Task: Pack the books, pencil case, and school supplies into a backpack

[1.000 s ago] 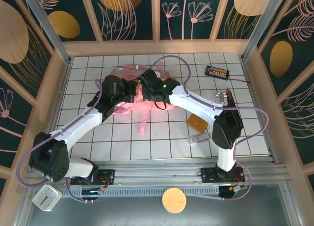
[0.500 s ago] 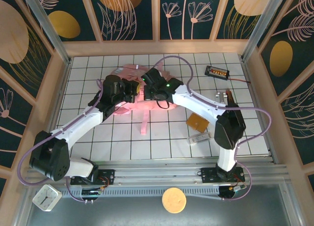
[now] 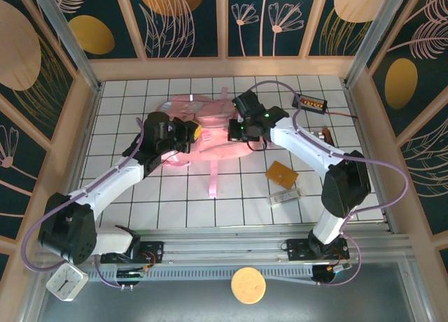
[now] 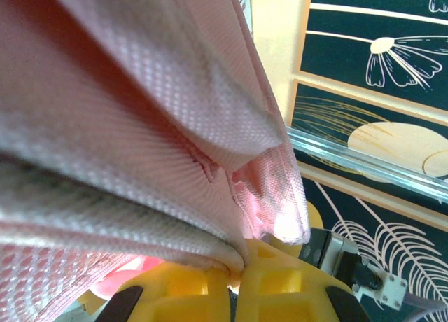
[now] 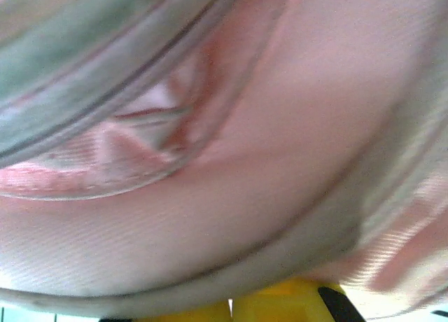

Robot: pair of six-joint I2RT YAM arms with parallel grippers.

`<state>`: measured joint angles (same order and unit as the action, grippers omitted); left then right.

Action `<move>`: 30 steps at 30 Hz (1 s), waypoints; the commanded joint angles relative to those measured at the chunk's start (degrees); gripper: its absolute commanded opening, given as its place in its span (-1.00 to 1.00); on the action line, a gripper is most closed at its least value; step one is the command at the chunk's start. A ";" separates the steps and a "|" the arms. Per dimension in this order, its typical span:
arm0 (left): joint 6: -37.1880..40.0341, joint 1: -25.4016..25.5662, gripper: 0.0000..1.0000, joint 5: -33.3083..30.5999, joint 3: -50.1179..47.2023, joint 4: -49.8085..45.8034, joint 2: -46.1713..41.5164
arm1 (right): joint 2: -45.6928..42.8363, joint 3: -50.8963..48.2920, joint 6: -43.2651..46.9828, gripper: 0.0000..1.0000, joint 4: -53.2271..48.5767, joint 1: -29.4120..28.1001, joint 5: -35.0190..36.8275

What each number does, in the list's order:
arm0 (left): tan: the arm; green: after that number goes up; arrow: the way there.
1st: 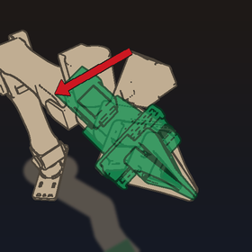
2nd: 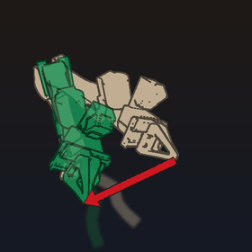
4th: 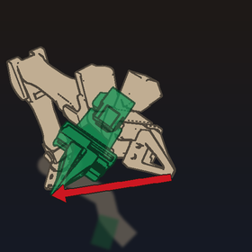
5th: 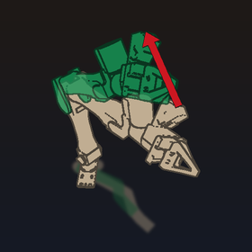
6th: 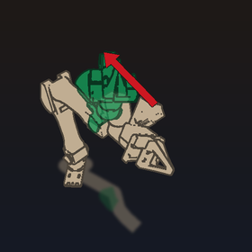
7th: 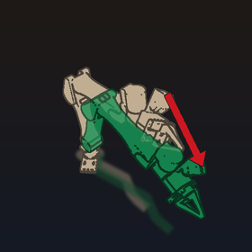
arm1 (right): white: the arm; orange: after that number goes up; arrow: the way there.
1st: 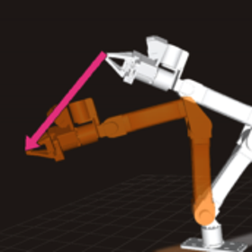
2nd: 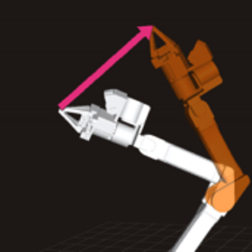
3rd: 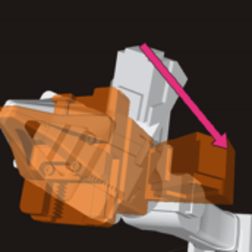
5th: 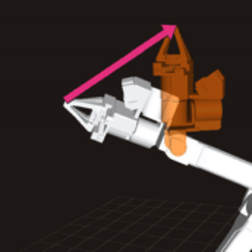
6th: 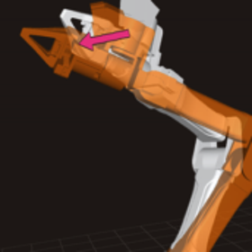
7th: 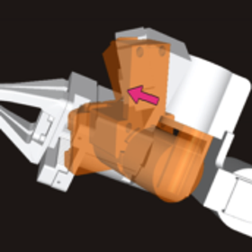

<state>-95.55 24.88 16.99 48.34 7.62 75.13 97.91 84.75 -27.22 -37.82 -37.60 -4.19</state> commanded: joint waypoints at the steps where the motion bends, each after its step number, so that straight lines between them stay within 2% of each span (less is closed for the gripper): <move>1: 4.00 -3.20 -1.00 -0.37 -0.02 1.01 -5.67 | -0.14 -0.31 4.29 -1.00 -3.98 5.20 3.13; 8: 10.66 -6.12 -1.00 2.09 0.02 -5.61 -7.07 | 0.80 3.04 9.64 -1.00 -6.90 5.96 1.78; 10: 12.46 -7.00 -1.00 2.95 -0.17 -7.15 -7.45 | 0.89 3.05 10.20 -1.00 -7.08 8.34 0.80; 14: 15.74 -8.94 -1.00 5.46 -1.06 -9.45 -8.38 | 0.85 3.16 11.52 -1.00 -6.60 9.14 -1.70; 19: 18.76 -11.46 -1.00 6.91 -3.77 -10.36 -9.24 | -1.71 -0.22 12.52 -1.00 -2.58 7.38 -8.78; 23: 20.90 -14.74 -1.00 8.44 -5.81 -8.53 -7.44 | -3.72 -3.42 12.90 -1.00 0.70 3.76 -13.95; 26: 24.65 -17.14 -0.78 8.61 -3.93 -7.18 -3.83 | -3.82 -4.98 11.20 -1.00 2.77 -0.01 -15.37; 27: 26.44 -17.72 -0.59 8.52 -2.61 -6.97 -2.09 | -3.50 -5.40 10.17 -1.00 3.67 -1.41 -15.68; 30: 31.62 -18.03 -0.18 11.06 3.08 -9.08 2.96 | -2.11 -6.41 5.62 -1.00 6.70 -3.87 -16.95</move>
<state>-71.40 8.16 29.36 45.67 -2.35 74.61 97.54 79.31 -17.23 -33.87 -40.07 -19.68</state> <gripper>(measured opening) 0.379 0.058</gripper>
